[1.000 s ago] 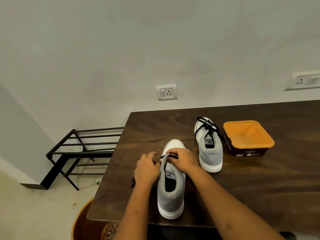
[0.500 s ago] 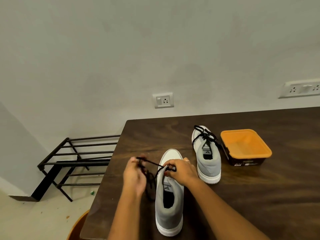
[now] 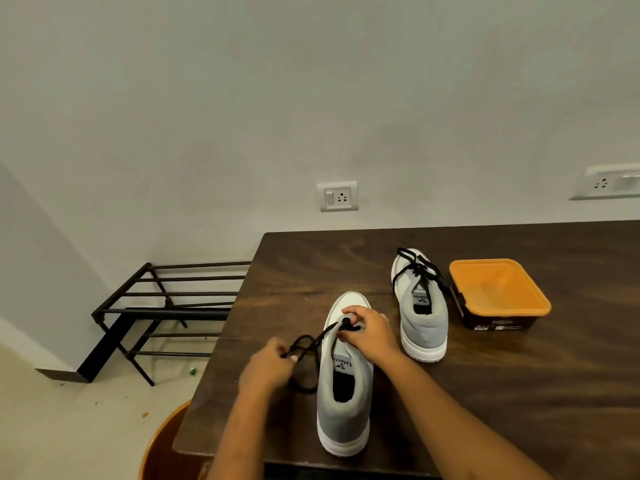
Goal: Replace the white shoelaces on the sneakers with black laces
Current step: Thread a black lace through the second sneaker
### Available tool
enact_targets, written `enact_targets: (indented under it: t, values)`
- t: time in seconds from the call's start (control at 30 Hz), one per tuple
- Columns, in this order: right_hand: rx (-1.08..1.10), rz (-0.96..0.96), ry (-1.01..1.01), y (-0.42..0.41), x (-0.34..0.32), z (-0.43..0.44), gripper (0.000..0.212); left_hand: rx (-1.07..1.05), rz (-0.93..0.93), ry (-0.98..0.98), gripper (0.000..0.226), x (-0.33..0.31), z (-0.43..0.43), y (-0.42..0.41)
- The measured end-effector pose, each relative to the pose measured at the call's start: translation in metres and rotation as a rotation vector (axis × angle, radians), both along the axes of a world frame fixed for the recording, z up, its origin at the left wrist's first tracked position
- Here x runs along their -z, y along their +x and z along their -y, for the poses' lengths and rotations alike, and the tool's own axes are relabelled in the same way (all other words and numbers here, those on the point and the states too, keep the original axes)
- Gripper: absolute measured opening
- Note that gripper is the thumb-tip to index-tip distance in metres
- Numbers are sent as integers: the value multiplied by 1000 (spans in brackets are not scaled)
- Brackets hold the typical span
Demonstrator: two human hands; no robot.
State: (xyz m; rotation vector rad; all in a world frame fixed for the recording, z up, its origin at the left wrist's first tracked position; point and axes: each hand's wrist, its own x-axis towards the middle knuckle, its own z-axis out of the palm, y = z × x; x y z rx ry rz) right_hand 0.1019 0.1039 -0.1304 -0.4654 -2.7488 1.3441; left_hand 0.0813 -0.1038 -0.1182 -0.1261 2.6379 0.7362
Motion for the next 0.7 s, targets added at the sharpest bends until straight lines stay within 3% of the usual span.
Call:
enact_targets:
  t: [0.13, 0.23, 0.37, 0.43, 0.57, 0.63, 0.7]
  values:
    - [-17, 4, 37, 6, -1, -3, 42, 149, -138, 28, 27, -5, -50, -2]
    - [-53, 37, 26, 8, -6, -7, 43, 233, -157, 169, 9, -3, -67, -10]
    - [-107, 98, 73, 6, -12, -5, 39, 209, -270, 247, 19, -1, -69, -9]
    - [-114, 128, 87, 5, -13, -3, 41, 116, -235, 393, 24, 0, -68, -3]
    - [-107, 161, 92, 2, -18, 0, 41, -283, -91, 1024, 30, -11, -54, 0]
    - [-94, 161, 98, 1, -19, 1, 37, -326, -25, 1164, 29, -19, -48, 4]
    - [-82, 170, 107, 0, -20, 3, 35, -299, 52, 1181, 27, -19, -42, 10]
